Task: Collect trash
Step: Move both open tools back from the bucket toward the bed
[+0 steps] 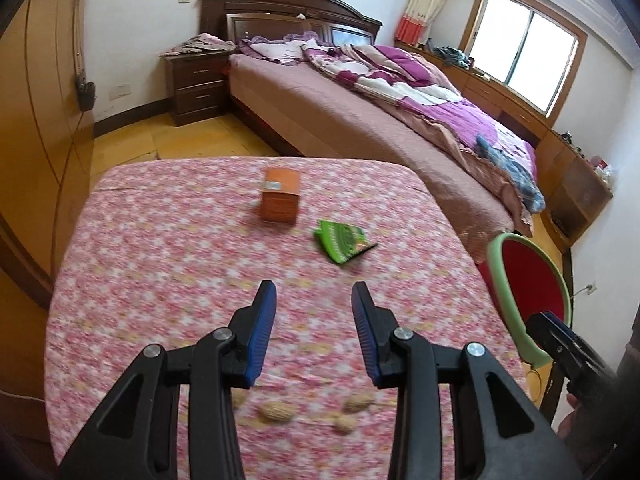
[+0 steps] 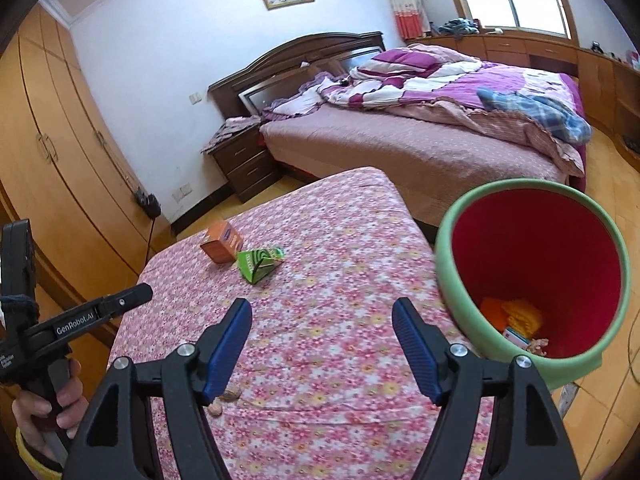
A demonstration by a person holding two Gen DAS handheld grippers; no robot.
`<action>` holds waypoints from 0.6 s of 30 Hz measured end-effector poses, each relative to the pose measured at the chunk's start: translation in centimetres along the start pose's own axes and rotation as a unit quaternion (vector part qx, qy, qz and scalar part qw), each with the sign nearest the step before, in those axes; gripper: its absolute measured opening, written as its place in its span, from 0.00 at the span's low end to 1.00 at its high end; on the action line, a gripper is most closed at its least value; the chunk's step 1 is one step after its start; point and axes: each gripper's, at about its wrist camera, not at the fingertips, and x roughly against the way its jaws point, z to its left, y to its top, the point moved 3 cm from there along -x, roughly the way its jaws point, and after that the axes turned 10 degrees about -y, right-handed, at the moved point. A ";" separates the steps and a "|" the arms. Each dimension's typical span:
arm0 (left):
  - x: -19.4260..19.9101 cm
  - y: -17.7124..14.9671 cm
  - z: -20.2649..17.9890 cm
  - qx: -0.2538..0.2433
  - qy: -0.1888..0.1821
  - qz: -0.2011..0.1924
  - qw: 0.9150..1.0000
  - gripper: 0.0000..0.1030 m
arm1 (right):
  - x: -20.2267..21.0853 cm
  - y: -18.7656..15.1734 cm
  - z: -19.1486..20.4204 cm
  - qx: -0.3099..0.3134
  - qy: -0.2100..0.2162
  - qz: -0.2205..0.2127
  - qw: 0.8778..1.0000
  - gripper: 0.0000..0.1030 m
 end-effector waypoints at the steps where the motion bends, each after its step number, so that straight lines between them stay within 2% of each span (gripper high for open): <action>1: 0.1 0.2 0.5 -0.001 0.005 -0.001 1.000 0.38 | -0.1 0.1 0.4 0.003 0.001 0.003 1.000 0.73; 9: 0.3 1.5 4.6 0.005 0.033 -0.010 0.999 0.38 | -2.0 1.1 4.4 0.023 0.009 0.027 0.999 0.74; 14: -0.3 1.6 6.9 0.016 0.042 -0.004 0.999 0.38 | -4.3 1.9 6.8 0.032 0.004 0.035 0.999 0.79; 18: -1.0 1.3 8.7 0.024 0.050 -0.006 0.998 0.38 | -6.5 2.0 8.1 0.031 0.000 0.041 0.999 0.80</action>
